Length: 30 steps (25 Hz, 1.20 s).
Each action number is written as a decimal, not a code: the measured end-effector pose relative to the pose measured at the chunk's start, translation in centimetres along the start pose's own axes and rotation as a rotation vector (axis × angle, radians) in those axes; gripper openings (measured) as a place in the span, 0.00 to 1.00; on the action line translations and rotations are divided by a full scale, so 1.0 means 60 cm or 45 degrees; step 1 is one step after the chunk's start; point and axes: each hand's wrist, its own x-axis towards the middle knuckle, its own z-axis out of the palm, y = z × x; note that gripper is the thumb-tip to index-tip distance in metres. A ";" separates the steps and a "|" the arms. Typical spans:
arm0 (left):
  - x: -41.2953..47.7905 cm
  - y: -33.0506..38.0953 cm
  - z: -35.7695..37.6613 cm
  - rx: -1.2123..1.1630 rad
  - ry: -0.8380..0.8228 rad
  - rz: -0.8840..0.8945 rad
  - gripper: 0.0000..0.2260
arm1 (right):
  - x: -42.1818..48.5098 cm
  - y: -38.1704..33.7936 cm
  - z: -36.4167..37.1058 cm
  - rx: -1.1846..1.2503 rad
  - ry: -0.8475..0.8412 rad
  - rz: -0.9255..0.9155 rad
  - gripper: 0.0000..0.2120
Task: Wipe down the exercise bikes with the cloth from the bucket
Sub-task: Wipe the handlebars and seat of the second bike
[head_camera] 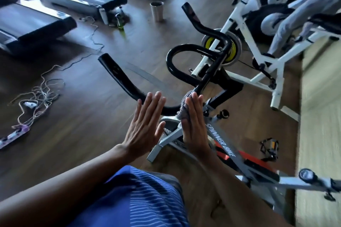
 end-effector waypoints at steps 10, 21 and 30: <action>0.000 0.001 0.011 0.031 0.020 -0.024 0.34 | 0.084 0.053 -0.034 0.188 0.008 0.379 0.22; 0.022 -0.034 -0.129 -0.320 0.024 -0.564 0.24 | 0.157 -0.116 -0.097 0.175 -0.139 0.735 0.22; 0.128 -0.147 -0.179 -1.292 0.235 -1.468 0.20 | 0.292 -0.210 0.070 0.024 -0.420 0.487 0.22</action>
